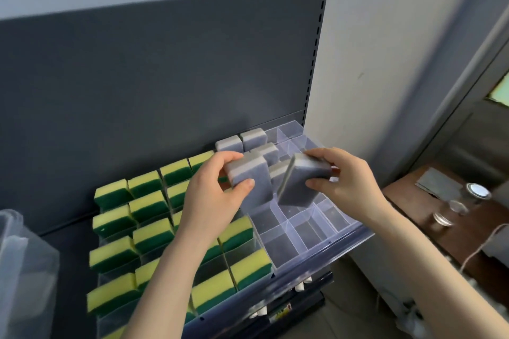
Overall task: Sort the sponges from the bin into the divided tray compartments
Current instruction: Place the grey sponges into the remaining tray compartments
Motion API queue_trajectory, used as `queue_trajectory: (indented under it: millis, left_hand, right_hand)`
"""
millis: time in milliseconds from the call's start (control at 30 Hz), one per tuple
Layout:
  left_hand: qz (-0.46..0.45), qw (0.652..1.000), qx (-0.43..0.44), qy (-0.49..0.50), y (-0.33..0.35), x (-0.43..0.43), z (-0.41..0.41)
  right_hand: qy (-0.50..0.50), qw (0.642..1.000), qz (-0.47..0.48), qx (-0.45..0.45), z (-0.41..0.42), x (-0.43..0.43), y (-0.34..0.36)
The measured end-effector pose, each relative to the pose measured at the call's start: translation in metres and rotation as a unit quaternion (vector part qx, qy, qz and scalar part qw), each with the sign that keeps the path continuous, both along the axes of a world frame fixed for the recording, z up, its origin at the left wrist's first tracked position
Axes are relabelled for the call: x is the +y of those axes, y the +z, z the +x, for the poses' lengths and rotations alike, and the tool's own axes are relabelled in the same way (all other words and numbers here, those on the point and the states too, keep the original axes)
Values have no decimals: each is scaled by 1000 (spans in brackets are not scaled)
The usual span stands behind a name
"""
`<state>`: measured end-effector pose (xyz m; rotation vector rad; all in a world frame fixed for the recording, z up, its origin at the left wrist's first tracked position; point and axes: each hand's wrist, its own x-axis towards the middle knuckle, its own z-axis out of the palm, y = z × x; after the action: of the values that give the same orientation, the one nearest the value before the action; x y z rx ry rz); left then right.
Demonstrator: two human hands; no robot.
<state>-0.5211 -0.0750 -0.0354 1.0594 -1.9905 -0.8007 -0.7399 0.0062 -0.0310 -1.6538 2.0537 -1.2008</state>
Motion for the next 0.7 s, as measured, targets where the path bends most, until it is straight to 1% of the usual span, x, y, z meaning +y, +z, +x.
queue_trajectory:
  millis: [133,533,700]
  left_hand:
    - [24,999,-18,12,-5,3,-7]
    - [40,992,-80,83,-13,26,-33]
    - [38,988,-126,84,-17,29,-38]
  right_hand:
    - [32,999,7,1,-14,-8,-4]
    - [170,984,49,1,-50,-32,-17]
    - [201,978,55,16,-54,-35,-23]
